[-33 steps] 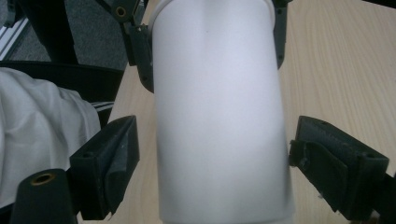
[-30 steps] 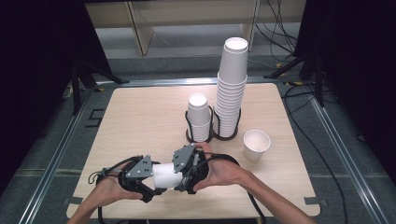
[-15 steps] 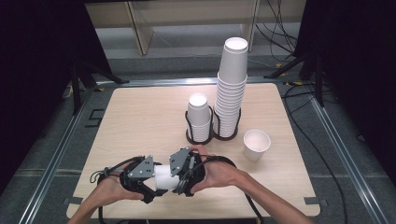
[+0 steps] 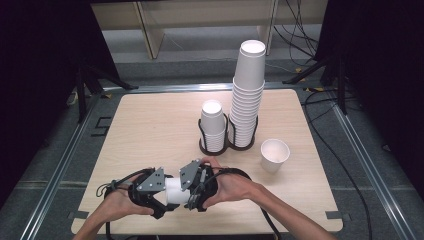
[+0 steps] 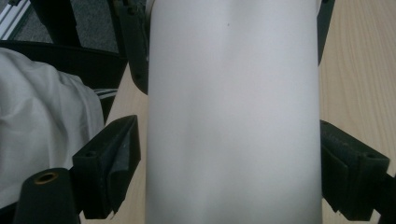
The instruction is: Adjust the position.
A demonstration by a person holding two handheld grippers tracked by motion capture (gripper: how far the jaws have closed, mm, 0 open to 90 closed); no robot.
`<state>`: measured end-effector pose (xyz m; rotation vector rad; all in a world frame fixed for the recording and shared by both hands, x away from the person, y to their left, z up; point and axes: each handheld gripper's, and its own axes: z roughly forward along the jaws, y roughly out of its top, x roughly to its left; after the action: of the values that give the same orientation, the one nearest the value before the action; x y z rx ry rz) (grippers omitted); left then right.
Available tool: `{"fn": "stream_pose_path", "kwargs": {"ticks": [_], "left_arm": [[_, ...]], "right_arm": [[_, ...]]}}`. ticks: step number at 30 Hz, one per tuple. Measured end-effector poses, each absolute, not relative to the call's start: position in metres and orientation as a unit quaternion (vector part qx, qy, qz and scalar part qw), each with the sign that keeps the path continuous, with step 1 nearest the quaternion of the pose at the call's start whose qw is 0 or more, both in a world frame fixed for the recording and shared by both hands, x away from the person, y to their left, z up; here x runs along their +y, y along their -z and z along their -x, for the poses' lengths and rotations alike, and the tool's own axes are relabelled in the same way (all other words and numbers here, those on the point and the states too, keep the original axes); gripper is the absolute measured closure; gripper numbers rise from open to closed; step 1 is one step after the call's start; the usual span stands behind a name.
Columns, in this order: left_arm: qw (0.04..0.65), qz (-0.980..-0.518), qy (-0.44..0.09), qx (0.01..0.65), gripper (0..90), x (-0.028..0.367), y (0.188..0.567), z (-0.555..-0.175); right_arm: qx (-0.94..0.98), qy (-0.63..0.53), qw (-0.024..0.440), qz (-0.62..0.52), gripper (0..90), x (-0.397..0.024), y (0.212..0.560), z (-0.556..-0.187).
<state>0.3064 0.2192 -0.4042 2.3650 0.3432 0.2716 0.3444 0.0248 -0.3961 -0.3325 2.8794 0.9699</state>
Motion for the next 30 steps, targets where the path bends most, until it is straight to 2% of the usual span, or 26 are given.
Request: {"fn": "stream_pose_path", "kwargs": {"ticks": [13,17,19,25,30], "left_arm": [[0.358,-0.919,-0.103,0.129,16.2,0.2192,0.4034,-0.3044],[0.357,-0.920,-0.102,0.127,16.1,0.2181,0.4044,-0.3034],[0.355,-0.921,-0.102,0.127,16.1,0.2179,0.4045,-0.3036],[0.360,-0.919,-0.105,0.125,16.7,0.2171,0.4030,-0.3034],[0.358,-0.920,-0.102,0.122,16.7,0.2167,0.4040,-0.3026]], "right_arm": [[0.940,-0.318,0.038,0.117,17.1,0.0271,0.3991,-0.3455],[0.941,-0.317,0.035,0.116,23.4,0.0257,0.3992,-0.3458],[0.942,-0.317,0.024,0.105,23.6,0.0245,0.4000,-0.3452],[0.943,-0.313,0.032,0.112,20.0,0.0260,0.4048,-0.3467],[0.941,-0.313,0.035,0.122,23.6,0.0278,0.4048,-0.3469]]}}
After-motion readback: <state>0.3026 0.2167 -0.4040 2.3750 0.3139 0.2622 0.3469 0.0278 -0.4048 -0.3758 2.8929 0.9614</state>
